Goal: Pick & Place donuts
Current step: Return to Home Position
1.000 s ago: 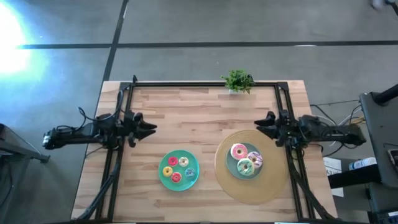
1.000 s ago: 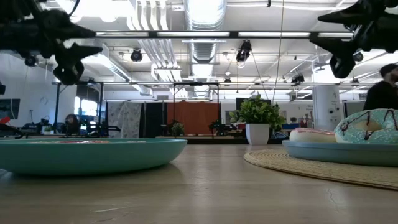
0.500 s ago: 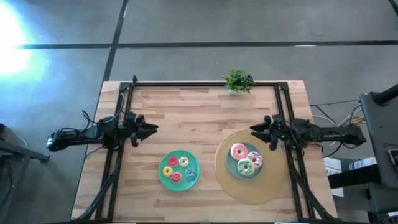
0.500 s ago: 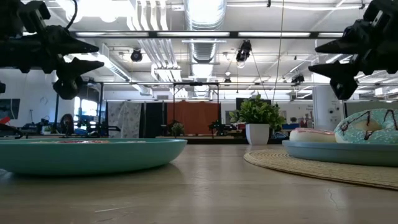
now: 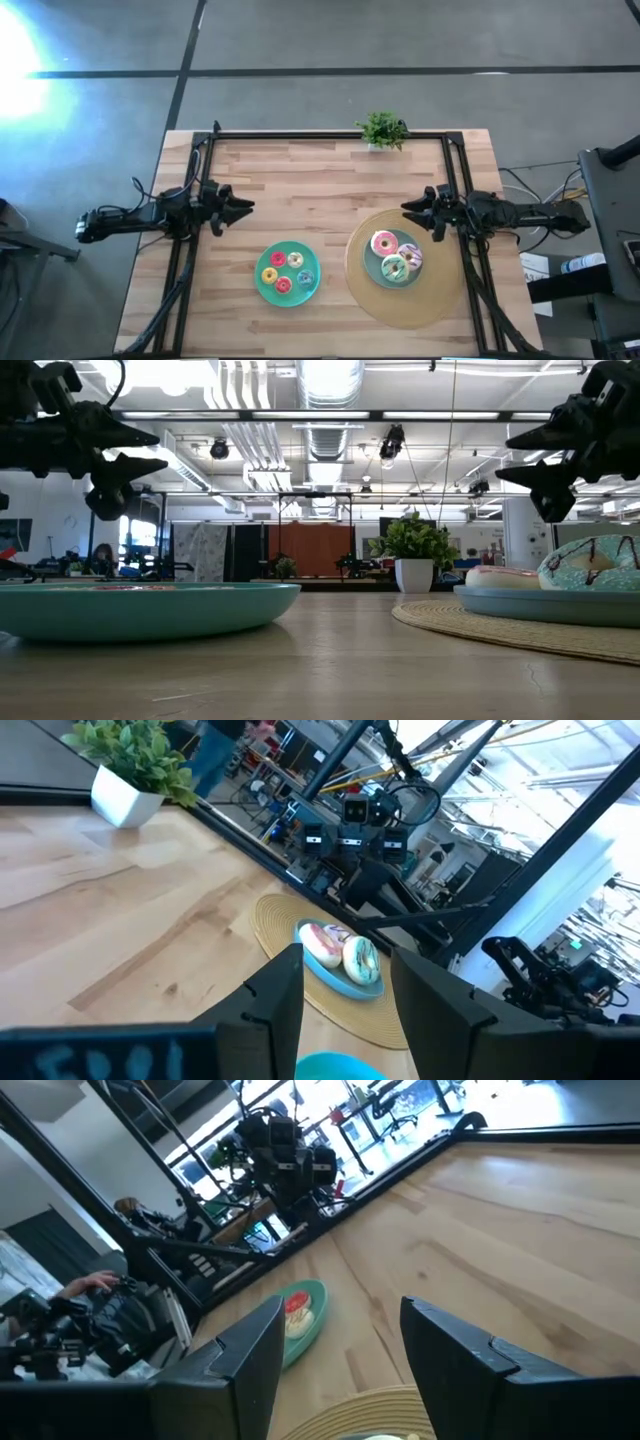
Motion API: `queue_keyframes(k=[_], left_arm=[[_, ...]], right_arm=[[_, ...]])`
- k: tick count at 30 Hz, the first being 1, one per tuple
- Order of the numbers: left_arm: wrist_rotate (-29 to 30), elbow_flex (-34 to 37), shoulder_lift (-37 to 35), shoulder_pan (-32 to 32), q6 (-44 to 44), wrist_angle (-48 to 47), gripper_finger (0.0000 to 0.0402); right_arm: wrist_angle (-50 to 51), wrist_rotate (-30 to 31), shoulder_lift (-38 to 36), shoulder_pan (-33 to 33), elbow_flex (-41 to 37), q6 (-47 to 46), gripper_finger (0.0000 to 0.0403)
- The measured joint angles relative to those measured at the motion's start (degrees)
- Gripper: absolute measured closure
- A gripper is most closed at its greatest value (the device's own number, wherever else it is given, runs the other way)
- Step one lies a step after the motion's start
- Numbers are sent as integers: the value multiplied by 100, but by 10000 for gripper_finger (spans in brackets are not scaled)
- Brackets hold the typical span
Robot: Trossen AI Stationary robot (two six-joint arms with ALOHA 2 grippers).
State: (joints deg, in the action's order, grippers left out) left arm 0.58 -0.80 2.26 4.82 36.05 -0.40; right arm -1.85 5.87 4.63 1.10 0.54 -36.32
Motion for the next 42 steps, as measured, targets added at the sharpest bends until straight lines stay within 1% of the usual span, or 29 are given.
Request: queue_keyframes(k=[4,12,13,14,16,18,20,23,26,34,42], left_arm=[[12,28,-219,-2,-3,91,275],[30,37,-223,-136,-17,212,275],[-75,39,-225,-148,-89,168,275],[-234,39,-225,-154,-326,135,275],[-369,39,-225,-185,-1203,173,275],[-408,42,-225,-209,-2128,180,275],[-405,42,-225,-251,-2870,154,275],[-276,44,-225,-297,-3523,104,275],[-120,46,-225,-322,-3517,95,275],[-89,46,-227,-328,-2811,173,275],[-70,46,-163,-328,-2691,168,275]], right_arm=[[2,2,3,0,0,-4,211],[2,9,3,0,0,-15,211],[2,7,3,0,0,-15,211],[2,7,1,0,0,-15,211],[2,7,3,-3,0,-15,211],[-1,10,1,-4,0,-15,211],[-2,10,2,-3,0,-15,211],[0,11,1,-2,0,-14,211],[-2,11,1,-2,0,-13,211],[-4,12,1,-2,2,-13,211],[-4,12,1,-2,4,-13,211]])
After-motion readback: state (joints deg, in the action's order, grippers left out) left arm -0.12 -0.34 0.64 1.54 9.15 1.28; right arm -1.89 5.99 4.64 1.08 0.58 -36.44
